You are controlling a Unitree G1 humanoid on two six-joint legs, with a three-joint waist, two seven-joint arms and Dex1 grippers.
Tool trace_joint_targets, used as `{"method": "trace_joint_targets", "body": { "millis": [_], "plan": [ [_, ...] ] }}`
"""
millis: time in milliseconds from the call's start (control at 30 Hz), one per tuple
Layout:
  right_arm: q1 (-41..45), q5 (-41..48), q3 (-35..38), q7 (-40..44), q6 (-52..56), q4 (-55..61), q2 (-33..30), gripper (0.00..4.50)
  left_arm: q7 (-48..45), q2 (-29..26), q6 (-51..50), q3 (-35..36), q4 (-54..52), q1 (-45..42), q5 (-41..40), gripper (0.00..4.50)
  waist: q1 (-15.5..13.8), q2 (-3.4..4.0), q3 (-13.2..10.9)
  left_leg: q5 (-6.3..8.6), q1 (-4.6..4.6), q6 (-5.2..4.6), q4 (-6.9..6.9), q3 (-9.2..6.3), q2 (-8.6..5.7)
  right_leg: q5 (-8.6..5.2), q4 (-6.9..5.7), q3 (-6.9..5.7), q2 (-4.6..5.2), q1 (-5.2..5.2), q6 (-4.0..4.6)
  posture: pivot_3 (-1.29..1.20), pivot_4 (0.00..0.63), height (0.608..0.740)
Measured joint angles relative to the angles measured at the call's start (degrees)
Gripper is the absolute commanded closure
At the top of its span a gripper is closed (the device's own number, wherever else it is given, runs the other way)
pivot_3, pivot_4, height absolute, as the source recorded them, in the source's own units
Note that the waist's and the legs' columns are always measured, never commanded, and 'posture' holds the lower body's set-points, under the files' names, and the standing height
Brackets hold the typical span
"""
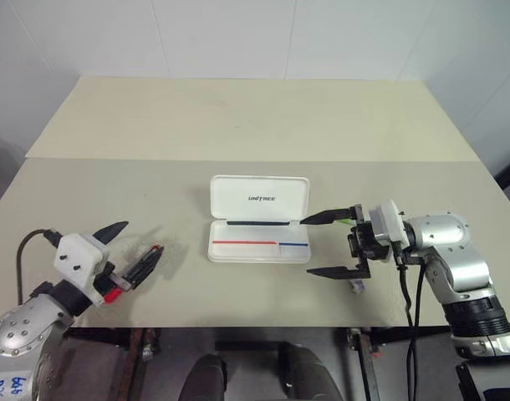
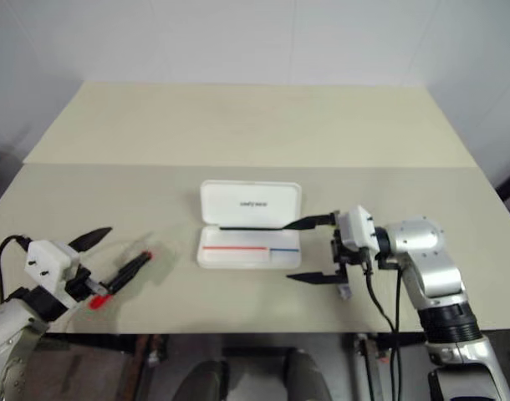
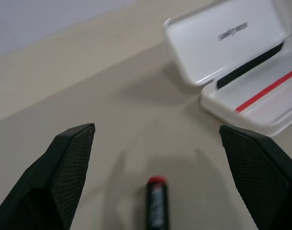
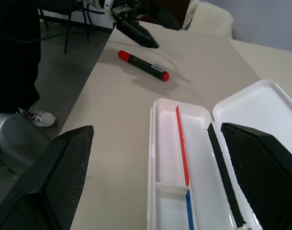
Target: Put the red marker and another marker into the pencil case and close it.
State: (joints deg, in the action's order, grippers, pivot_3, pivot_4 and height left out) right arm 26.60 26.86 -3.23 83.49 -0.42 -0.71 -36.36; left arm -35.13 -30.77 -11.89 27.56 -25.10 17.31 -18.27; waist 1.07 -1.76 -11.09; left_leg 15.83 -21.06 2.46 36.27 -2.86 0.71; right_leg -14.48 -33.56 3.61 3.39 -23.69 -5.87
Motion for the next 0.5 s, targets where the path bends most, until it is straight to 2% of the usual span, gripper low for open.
{"method": "trace_joint_targets", "body": {
  "millis": [167, 500],
  "plan": [
    [0.30, -0.13, -0.05, -0.02, -0.69, -0.84, 0.22, 0.00, -0.06, 0.18, 2.10, 1.79, 6.09, 4.39, 1.15, 0.04, 0.40, -0.03, 0.00, 0.02, -0.04, 0.03, -0.03, -0.04, 0.02, -0.03, 0.04, -0.04, 0.01, -0.01, 0.05, 0.00, 0.150, 0.740],
    [1.16, -0.29, -0.09, -2.11, 0.42, 1.47, 0.74, 0.00, -4.26, -0.81, 0.68, -1.75, 12.48, 1.93, -0.34, 0.04, 0.25, 0.03, 0.02, 0.04, -0.01, 0.07, -0.01, -0.02, 0.02, -0.04, 0.02, -0.07, 0.10, 0.02, 0.06, 0.00, 0.150, 0.740]
  ]
}}
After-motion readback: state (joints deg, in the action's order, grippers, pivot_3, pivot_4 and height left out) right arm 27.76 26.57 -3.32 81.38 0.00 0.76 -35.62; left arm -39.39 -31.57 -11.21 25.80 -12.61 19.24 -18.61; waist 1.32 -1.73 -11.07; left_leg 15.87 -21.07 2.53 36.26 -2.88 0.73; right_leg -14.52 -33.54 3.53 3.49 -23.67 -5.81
